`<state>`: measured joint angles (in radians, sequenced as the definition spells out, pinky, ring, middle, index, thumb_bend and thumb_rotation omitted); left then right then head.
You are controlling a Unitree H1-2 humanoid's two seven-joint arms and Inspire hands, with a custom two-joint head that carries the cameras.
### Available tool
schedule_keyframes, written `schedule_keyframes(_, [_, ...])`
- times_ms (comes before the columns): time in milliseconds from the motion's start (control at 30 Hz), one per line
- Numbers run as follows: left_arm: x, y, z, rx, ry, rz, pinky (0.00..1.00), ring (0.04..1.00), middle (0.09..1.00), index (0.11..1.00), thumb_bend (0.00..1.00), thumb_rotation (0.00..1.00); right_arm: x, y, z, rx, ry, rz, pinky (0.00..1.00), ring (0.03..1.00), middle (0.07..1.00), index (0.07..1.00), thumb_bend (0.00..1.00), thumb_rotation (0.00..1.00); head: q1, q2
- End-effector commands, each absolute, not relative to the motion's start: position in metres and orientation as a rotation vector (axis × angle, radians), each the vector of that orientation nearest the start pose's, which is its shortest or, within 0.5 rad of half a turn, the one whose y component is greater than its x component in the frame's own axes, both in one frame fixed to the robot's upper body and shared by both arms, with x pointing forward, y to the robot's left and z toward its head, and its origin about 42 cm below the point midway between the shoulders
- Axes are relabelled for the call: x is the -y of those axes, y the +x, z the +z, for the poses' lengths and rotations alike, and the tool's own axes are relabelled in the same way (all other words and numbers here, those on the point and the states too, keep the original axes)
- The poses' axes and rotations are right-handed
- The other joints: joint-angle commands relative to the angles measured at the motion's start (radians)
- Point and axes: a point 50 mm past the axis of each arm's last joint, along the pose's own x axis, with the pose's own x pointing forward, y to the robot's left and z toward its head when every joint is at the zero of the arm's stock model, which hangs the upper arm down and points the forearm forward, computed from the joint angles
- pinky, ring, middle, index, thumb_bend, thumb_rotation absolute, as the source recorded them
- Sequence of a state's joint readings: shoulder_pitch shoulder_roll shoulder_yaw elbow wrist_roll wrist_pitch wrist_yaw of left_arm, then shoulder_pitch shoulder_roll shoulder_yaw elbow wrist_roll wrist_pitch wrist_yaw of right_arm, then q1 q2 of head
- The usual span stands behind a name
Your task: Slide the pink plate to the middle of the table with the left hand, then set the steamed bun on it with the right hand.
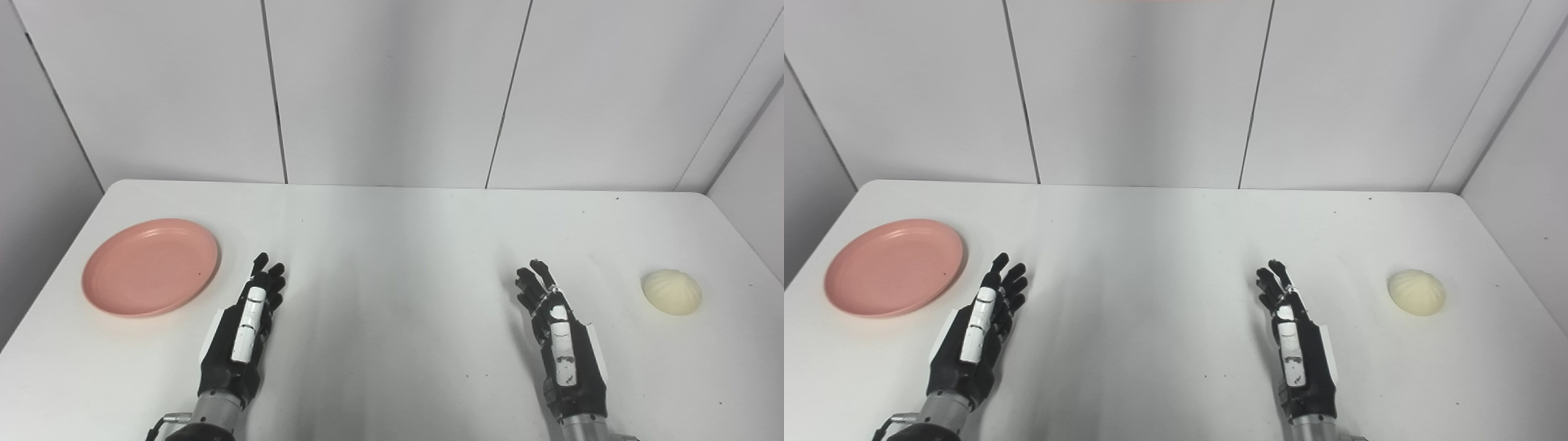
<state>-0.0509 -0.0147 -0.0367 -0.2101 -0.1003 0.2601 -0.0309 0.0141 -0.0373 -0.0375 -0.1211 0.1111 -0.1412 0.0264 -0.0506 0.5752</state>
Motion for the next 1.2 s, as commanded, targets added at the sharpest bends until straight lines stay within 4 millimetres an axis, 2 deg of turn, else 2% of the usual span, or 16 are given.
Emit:
schedule_keyframes(0, [-0.186, 0.298, 0.161, 0.048, -0.107, -0.121, 1.0, 0.971, 0.954, 1.0, 0.72, 0.91, 0.231, 0.277, 0.136, 0.254, 0.073, 0.004, 0.94, 0.906, 0.883, 0.906, 0.81, 0.96, -0.004, -0.001])
schedule_keyframes(400, [-0.185, 0.299, 0.16, 0.041, -0.109, -0.124, 1.0, 0.966, 0.954, 1.0, 0.7, 0.91, 0.231, 0.278, 0.136, 0.244, 0.072, 0.015, 0.93, 0.895, 0.872, 0.901, 0.81, 0.96, -0.004, -0.004])
schedule_keyframes(600, [-0.181, 0.301, 0.157, 0.035, -0.104, -0.127, 1.0, 0.959, 0.95, 1.0, 0.7, 0.92, 0.234, 0.279, 0.133, 0.238, 0.076, 0.013, 0.92, 0.891, 0.868, 0.902, 0.81, 0.96, 0.032, -0.02])
schedule_keyframes(667, [-0.179, 0.301, 0.155, 0.031, -0.103, -0.125, 0.99, 0.953, 0.948, 1.0, 0.73, 0.91, 0.236, 0.28, 0.131, 0.235, 0.076, 0.01, 0.92, 0.892, 0.872, 0.902, 0.8, 0.96, 0.048, -0.027])
schedule_keyframes(800, [-0.174, 0.303, 0.151, 0.029, -0.106, -0.129, 1.0, 0.958, 0.947, 1.0, 0.72, 0.91, 0.243, 0.282, 0.125, 0.228, 0.07, 0.021, 0.93, 0.903, 0.882, 0.905, 0.81, 0.97, 0.074, -0.045])
schedule_keyframes(1000, [-0.163, 0.306, 0.141, 0.018, -0.109, -0.125, 1.0, 0.958, 0.941, 1.0, 0.71, 0.91, 0.255, 0.285, 0.114, 0.226, 0.076, 0.022, 0.94, 0.903, 0.88, 0.9, 0.79, 0.96, 0.152, -0.106])
schedule_keyframes(1167, [-0.154, 0.308, 0.133, 0.024, -0.105, -0.123, 1.0, 0.957, 0.938, 1.0, 0.64, 0.91, 0.262, 0.286, 0.108, 0.224, 0.064, 0.021, 0.94, 0.901, 0.886, 0.91, 0.78, 0.99, 0.194, -0.141])
